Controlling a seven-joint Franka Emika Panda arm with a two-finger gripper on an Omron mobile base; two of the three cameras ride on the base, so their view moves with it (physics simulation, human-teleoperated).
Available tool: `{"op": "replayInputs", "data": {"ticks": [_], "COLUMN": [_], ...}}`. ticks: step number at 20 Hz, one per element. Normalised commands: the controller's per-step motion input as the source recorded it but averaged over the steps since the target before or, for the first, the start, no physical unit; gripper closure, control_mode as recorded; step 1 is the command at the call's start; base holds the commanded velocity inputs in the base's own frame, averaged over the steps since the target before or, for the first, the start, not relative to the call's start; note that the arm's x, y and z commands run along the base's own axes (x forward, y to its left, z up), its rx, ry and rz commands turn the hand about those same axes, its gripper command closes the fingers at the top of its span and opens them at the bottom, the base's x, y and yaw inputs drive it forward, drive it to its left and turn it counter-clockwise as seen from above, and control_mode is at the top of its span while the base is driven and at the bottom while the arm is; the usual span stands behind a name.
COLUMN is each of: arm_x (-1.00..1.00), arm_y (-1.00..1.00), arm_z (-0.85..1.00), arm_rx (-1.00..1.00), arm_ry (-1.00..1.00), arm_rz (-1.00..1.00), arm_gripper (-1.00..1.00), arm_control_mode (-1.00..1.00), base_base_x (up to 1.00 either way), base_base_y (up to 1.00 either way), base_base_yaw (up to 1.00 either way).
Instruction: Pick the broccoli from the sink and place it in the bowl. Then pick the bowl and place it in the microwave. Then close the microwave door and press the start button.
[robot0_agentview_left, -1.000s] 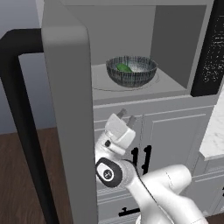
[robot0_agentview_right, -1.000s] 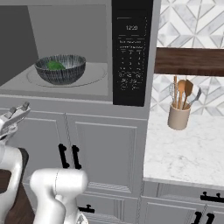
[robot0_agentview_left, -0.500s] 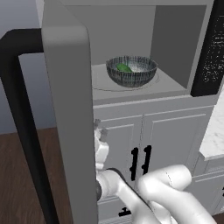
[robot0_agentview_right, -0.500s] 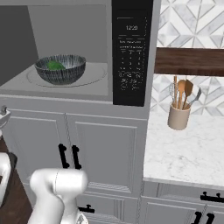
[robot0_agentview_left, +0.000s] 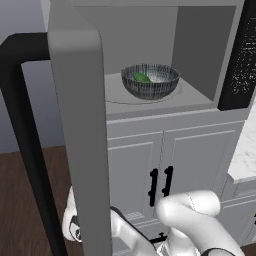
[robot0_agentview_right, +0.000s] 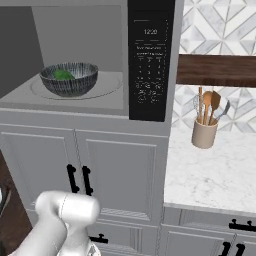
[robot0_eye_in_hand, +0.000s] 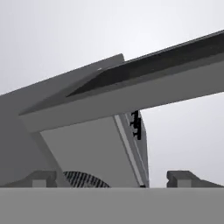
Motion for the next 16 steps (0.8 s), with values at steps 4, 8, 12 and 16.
{"op": "replayInputs", "data": {"ticks": [4,8,12,16], "arm_x": [0.27,0.27,0.23,0.14], "arm_y": [0.73,0.6,0.48,0.56], "arm_z": [-0.64,-0.37,-0.02,0.0], "arm_rx": [0.0,0.01,0.04,0.06], "arm_ry": [-0.17,-0.19,-0.21,-0.13], "arm_rz": [0.37,0.38,0.37,0.2], "arm_gripper": [-1.0,-1.0,-1.0,-1.0], "arm_control_mode": [-1.0,-1.0,-1.0,-1.0], "base_base_x": [0.0,0.0,0.0,0.0], "base_base_y": [0.0,0.0,0.0,0.0], "base_base_yaw": [0.0,0.0,0.0,0.0]}}
